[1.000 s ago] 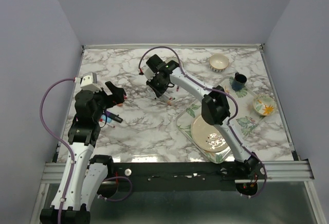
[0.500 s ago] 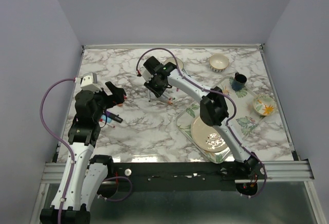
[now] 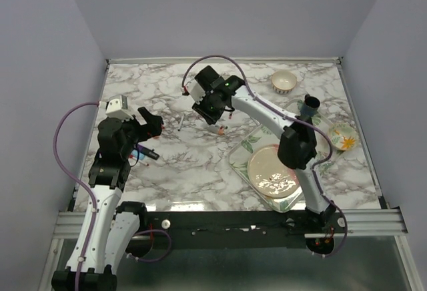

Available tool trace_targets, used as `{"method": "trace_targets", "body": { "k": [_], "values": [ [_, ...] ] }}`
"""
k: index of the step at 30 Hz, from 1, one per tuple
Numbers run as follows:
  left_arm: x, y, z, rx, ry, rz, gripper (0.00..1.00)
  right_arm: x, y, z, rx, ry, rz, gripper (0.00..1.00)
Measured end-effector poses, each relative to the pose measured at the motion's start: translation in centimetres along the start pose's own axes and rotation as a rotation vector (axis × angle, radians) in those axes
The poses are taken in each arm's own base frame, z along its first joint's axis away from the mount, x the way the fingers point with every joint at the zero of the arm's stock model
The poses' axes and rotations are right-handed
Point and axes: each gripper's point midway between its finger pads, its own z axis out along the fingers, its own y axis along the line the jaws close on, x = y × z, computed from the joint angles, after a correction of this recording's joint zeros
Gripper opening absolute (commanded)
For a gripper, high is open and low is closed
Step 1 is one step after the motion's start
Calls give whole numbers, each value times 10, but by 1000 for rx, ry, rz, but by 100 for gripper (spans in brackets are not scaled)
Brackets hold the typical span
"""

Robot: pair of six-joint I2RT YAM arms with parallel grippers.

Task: Open the pen caps
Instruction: Place the barrel on the table with the right arm

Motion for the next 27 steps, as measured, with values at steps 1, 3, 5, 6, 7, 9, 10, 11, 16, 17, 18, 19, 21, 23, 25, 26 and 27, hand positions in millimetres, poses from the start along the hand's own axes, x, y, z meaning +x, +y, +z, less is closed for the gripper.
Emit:
{"method": "trace_targets", "body": {
  "k": [1,3,5,6,7,9,10,11,16,17,18,19,21,23,25,26,27],
  "values": [
    [1,0,0,1,3,0,99,-1,1,-16,-4,-20,-2,40],
    [3,0,2,2,12,0,99,-6,4,-47,-24,-82,-16,40],
    [5,1,4,2,24,0,98,-8,10,-81,-49,-147,-35,40],
    [7,1,5,1,31,0,98,-8,11,-94,-55,-177,-44,40],
    [9,1,6,2,40,0,97,-4,13,-108,-65,-204,-53,40],
    [13,3,10,-4,62,-1,96,7,16,-126,-84,-234,-65,40],
    [17,4,13,-7,77,-2,95,16,17,-133,-96,-242,-67,40],
    [19,5,14,-9,87,-3,95,22,18,-137,-106,-244,-68,40],
    [38,11,25,-27,168,-11,92,62,21,-148,-187,-282,-23,40],
    [39,12,26,-28,175,-11,92,66,19,-149,-195,-287,-12,40],
    [41,12,27,-30,181,-12,91,75,17,-153,-220,-307,16,40],
    [42,13,28,-32,187,-12,90,80,15,-157,-239,-327,38,40],
    [45,14,29,-36,197,-13,90,85,13,-163,-263,-369,64,40],
    [50,17,32,-44,216,-15,89,93,8,-173,-286,-421,102,40],
    [56,20,35,-56,241,-19,88,95,3,-183,-299,-477,130,40],
    [59,21,36,-62,254,-20,88,95,0,-187,-301,-499,137,40],
    [63,23,38,-67,272,-21,88,95,-1,-191,-305,-523,145,40]
  ]
}}
